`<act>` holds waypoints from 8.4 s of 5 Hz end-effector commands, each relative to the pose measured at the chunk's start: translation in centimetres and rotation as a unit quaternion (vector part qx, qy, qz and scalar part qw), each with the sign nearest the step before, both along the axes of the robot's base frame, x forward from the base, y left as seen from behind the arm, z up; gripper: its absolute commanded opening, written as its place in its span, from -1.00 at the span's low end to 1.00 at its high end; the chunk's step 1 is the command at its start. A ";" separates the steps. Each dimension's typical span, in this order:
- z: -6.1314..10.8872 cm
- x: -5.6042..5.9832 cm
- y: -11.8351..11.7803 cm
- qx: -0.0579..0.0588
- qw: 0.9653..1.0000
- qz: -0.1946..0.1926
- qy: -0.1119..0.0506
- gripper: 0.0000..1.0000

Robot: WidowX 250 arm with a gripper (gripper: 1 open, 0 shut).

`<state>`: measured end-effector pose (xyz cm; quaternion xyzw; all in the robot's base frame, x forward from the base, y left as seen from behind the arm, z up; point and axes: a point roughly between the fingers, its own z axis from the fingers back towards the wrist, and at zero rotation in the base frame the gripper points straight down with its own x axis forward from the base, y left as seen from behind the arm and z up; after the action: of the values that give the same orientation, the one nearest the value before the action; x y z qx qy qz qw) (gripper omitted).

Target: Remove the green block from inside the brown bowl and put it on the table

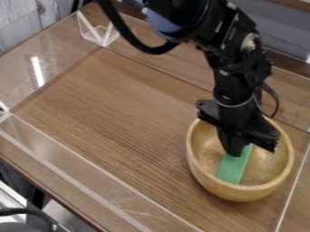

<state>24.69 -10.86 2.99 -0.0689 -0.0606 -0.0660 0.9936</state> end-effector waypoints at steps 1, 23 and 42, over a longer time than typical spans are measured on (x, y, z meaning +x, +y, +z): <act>-3.3 -5.1 1.4 0.028 0.994 0.003 0.108 -1.00; 6.6 -3.4 4.0 -0.009 0.980 0.193 0.050 1.00; 8.3 -4.4 2.2 -0.017 0.986 0.147 0.074 -1.00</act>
<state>19.46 -8.44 9.87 -0.0685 0.0297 0.0863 0.9935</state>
